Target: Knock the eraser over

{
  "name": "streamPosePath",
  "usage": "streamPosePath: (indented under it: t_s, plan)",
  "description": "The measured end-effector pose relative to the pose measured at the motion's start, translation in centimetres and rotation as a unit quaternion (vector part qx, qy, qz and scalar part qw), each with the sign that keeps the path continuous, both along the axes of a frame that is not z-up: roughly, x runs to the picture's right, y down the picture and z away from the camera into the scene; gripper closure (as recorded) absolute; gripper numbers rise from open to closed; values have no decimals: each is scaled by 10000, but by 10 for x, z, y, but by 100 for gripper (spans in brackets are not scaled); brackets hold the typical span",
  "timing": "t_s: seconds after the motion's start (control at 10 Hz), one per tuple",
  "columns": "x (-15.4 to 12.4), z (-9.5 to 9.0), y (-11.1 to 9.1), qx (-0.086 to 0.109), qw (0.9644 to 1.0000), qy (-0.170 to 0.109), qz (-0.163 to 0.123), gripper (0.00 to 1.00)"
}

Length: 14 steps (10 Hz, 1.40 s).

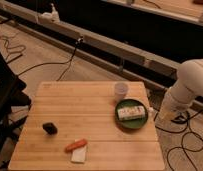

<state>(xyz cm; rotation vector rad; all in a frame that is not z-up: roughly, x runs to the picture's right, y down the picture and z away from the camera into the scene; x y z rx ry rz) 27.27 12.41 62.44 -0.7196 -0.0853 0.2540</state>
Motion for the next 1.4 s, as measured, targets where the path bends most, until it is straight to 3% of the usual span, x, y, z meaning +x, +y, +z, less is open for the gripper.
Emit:
streamPosePath:
  t_s: [0.1, 0.2, 0.5, 0.7, 1.2, 1.4]
  plan:
    - [-20, 12, 1, -161, 9994, -240, 209, 100]
    - [-33, 23, 1, -198, 9987, -379, 286, 100]
    - [-93, 48, 0, -20, 9965, -798, 262, 100]
    - [-139, 44, 10, 42, 9930, -1173, 149, 100]
    - [-145, 43, 11, 52, 9924, -1226, 125, 100]
    - [-152, 42, 10, 63, 9917, -1282, -33, 100]
